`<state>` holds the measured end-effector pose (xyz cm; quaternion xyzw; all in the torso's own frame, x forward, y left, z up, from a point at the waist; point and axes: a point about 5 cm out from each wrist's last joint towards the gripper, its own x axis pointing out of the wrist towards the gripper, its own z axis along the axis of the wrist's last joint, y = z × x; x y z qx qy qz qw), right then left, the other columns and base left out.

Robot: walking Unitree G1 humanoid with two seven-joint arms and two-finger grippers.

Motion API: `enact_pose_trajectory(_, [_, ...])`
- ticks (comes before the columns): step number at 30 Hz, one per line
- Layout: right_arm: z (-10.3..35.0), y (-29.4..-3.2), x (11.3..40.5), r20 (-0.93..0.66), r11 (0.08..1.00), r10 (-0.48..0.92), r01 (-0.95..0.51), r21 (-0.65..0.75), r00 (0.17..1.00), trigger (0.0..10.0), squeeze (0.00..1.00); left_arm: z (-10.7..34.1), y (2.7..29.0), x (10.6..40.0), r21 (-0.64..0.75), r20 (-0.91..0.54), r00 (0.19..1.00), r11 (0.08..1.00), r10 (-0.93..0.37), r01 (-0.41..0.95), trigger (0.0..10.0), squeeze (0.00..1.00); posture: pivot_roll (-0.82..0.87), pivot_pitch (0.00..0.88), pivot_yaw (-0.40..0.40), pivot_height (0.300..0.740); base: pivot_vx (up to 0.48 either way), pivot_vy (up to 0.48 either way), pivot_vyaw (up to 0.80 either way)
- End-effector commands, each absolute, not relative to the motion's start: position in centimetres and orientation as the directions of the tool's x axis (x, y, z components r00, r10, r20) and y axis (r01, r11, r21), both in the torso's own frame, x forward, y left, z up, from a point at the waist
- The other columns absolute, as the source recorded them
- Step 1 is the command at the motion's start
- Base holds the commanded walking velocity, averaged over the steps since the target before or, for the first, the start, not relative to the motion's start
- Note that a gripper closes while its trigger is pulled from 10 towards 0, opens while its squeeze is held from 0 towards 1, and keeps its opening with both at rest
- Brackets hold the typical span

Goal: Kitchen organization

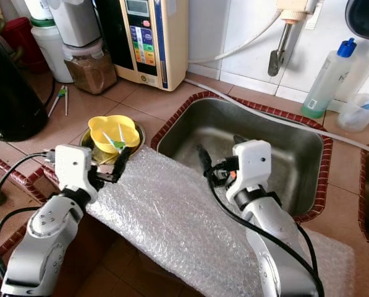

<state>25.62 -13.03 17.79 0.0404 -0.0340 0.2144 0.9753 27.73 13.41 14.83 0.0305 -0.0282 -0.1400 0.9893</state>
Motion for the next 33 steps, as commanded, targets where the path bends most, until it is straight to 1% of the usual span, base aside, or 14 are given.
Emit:
enact_pose_trajectory(1, [17.6, -12.5, 25.7, 0.065, 0.879, 0.46, -0.464, 0.109, 0.886, 10.0, 0.0, 14.9, 13.1, 28.0, 0.096, 0.06, 0.958, 0.957, -0.28, 0.273, 10.0, 0.0, -0.09, 0.038, 0.031, 0.74, 0.0, 0.0, 0.0])
enact_pose_trajectory(5, [17.7, -12.1, 25.6, 0.069, 0.86, 0.492, -0.497, 0.117, 0.868, 10.0, 0.0, 15.1, 12.9, 28.4, 0.106, 0.075, 0.956, 0.956, -0.284, 0.275, 10.0, 0.0, -0.09, 0.032, 0.03, 0.74, 0.0, 0.0, 0.0])
enact_pose_trajectory(6, [17.7, -11.9, 25.4, 0.065, 0.848, 0.512, -0.516, 0.122, 0.857, 10.0, 0.0, 15.2, 12.8, 28.5, 0.131, 0.082, 0.952, 0.95, -0.294, 0.282, 10.0, 0.0, -0.09, 0.031, 0.03, 0.74, 0.0, 0.0, 0.0])
enact_pose_trajectory(9, [17.7, -11.8, 25.4, 0.057, 0.84, 0.524, -0.526, 0.132, 0.85, 10.0, 0.0, 15.2, 12.8, 28.7, 0.145, 0.084, 0.95, 0.947, -0.301, 0.287, 10.0, 0.0, -0.09, 0.029, 0.03, 0.74, 0.0, 0.0, 0.0])
enact_pose_trajectory(11, [17.7, -11.8, 25.3, 0.052, 0.831, 0.538, -0.539, 0.138, 0.841, 10.0, 0.0, 15.3, 12.6, 28.7, 0.199, 0.091, 0.932, 0.924, -0.35, 0.328, 10.0, 0.0, -0.09, 0.03, 0.029, 0.74, 0.0, 0.0, 0.0])
enact_pose_trajectory(16, [17.7, -11.4, 25.0, 0.052, 0.804, 0.576, -0.577, 0.145, 0.816, 10.0, 0.0, 15.2, 12.6, 28.8, 0.206, 0.082, 0.923, 0.912, -0.376, 0.354, 10.0, 0.0, -0.09, 0.032, 0.03, 0.74, 0.0, 0.0, 0.0])
enact_pose_trajectory(18, [17.7, -11.0, 24.7, 0.05, 0.784, 0.602, -0.602, 0.149, 0.797, 10.0, 0.0, 15.4, 12.4, 28.9, 0.254, 0.082, 0.907, 0.889, -0.413, 0.382, 10.0, 0.0, -0.09, 0.037, 0.03, 0.74, 0.0, 0.0, 0.0])
enact_pose_trajectory(21, [17.7, -10.9, 24.6, 0.045, 0.779, 0.609, -0.609, 0.15, 0.791, 10.0, 0.0, 15.5, 12.0, 29.0, 0.294, 0.085, 0.887, 0.862, -0.453, 0.412, 10.0, 0.0, -0.09, 0.043, 0.031, 0.74, 0.0, 0.0, 0.0])
enact_pose_trajectory(26, [17.6, -10.8, 24.5, 0.041, 0.772, 0.619, -0.617, 0.151, 0.785, 10.0, 0.0, 15.1, 11.6, 28.8, 0.265, 0.072, 0.88, 0.86, -0.469, 0.437, 10.0, 0.0, -0.09, 0.045, 0.032, 0.74, 0.0, 0.0, 0.0])
enact_pose_trajectory(27, [17.7, -10.7, 24.5, 0.04, 0.766, 0.628, -0.627, 0.146, 0.777, 10.0, 0.0, 15.0, 11.7, 28.8, 0.258, 0.079, 0.889, 0.871, -0.451, 0.418, 10.0, 1.0, -0.1, 0.048, 0.033, 0.74, 0.0, 0.0, 0.0])
enact_pose_trajectory(33, [17.7, -10.5, 24.2, 0.035, 0.74, 0.658, -0.654, 0.155, 0.752, 10.0, 0.0, 14.8, 11.9, 29.1, 0.205, 0.084, 0.908, 0.899, -0.411, 0.388, 10.0, 1.0, -0.1, 0.05, 0.03, 0.74, 0.0, 0.0, 0.0])
